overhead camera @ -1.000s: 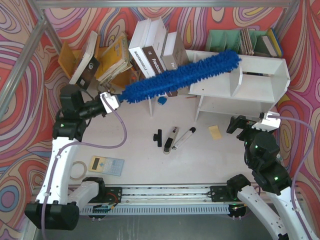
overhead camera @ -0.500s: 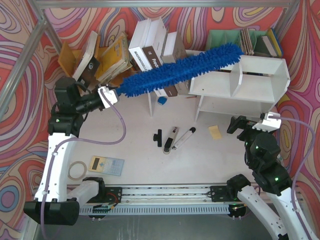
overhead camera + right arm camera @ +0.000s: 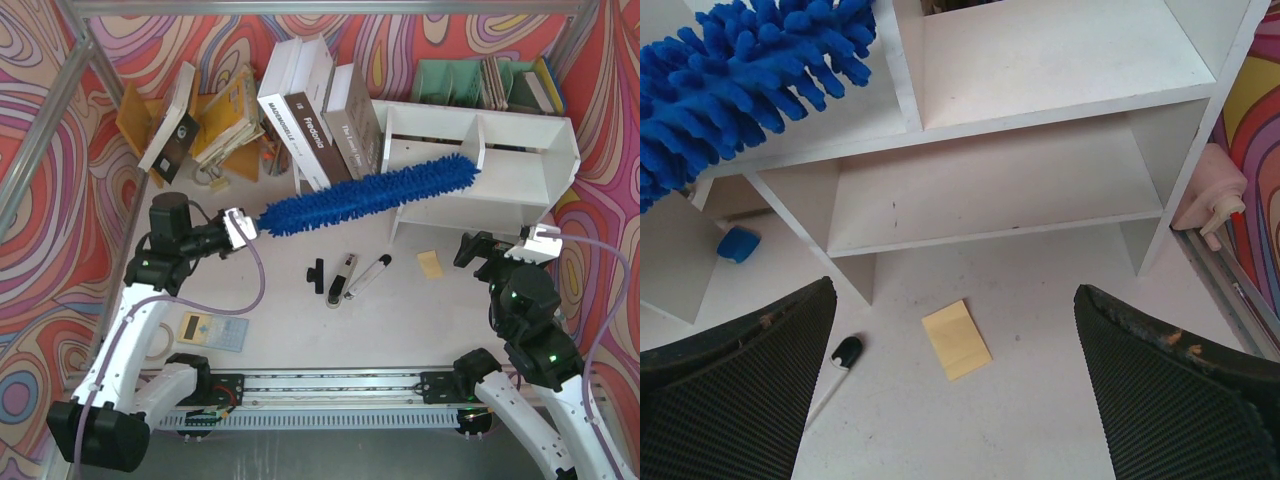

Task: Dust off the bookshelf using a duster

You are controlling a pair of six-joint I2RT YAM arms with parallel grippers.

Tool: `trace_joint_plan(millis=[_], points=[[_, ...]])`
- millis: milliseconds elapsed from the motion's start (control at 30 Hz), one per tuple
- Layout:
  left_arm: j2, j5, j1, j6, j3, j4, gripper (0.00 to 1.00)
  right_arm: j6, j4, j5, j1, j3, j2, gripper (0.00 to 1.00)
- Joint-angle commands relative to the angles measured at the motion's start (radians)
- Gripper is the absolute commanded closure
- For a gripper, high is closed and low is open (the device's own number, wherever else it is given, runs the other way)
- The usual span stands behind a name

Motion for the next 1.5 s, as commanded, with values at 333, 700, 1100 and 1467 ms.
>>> trace_joint_plan(millis=[333, 700, 1100, 1467], points=[[-0.032, -0.025, -0.026, -0.014, 0.067, 0.036, 1.0, -0.014, 0.033, 0.01, -0.003, -0.008, -0.002, 0.1], [-0.021, -0.066, -0.025, 0.007, 0.194, 0.009, 1.0, -0.014, 0.034, 0.01, -0.003, -0.008, -0.005, 0.1], [-0.031, -0.045, -0.033, -0.077, 0.002, 0.139, 1.0, -0.013, 0.034, 0.011, -0.003, -0.01, -0.009, 0.1], [-0.051, -0.071, -0.062, -0.111, -0.065, 0.179, 1.0, -0.013, 0.034, 0.01, -0.004, -0.01, -0.016, 0.1]])
